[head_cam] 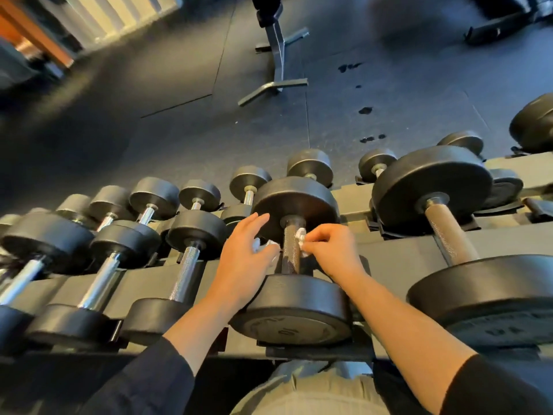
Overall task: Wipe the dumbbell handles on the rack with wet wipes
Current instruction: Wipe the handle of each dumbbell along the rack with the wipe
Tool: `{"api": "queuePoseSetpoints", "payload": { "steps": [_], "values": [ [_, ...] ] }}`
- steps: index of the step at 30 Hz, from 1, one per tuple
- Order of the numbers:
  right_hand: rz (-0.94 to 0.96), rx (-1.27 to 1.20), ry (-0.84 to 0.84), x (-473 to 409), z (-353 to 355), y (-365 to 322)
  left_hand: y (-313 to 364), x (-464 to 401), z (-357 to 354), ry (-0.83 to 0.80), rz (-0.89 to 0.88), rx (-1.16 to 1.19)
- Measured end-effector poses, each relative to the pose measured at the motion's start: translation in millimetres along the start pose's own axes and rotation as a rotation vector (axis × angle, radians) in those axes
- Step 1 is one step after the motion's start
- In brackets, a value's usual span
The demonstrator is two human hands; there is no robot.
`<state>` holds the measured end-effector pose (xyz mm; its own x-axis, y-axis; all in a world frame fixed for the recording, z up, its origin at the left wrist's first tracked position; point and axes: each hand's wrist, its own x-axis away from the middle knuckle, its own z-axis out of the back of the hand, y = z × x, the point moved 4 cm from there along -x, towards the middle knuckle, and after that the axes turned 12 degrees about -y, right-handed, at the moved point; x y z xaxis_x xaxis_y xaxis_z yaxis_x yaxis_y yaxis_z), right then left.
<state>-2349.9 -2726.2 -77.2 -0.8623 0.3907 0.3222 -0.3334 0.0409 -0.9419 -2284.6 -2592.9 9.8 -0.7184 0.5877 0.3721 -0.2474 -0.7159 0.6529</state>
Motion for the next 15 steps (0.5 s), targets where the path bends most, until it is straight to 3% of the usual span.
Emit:
{"api": "queuePoseSetpoints", "payload": {
  "steps": [9, 13, 15],
  "values": [
    [-0.076, -0.041, -0.182, 25, 1, -4, 3, 9, 1, 0.061, 0.086, 0.022],
    [0.054, -0.163, 0.056, 29, 10, -5, 7, 13, 1, 0.080, 0.109, 0.014],
    [0.133, -0.150, 0.089, 27, 11, -8, 8, 14, 1, 0.086, 0.117, 0.007]
  ]
}}
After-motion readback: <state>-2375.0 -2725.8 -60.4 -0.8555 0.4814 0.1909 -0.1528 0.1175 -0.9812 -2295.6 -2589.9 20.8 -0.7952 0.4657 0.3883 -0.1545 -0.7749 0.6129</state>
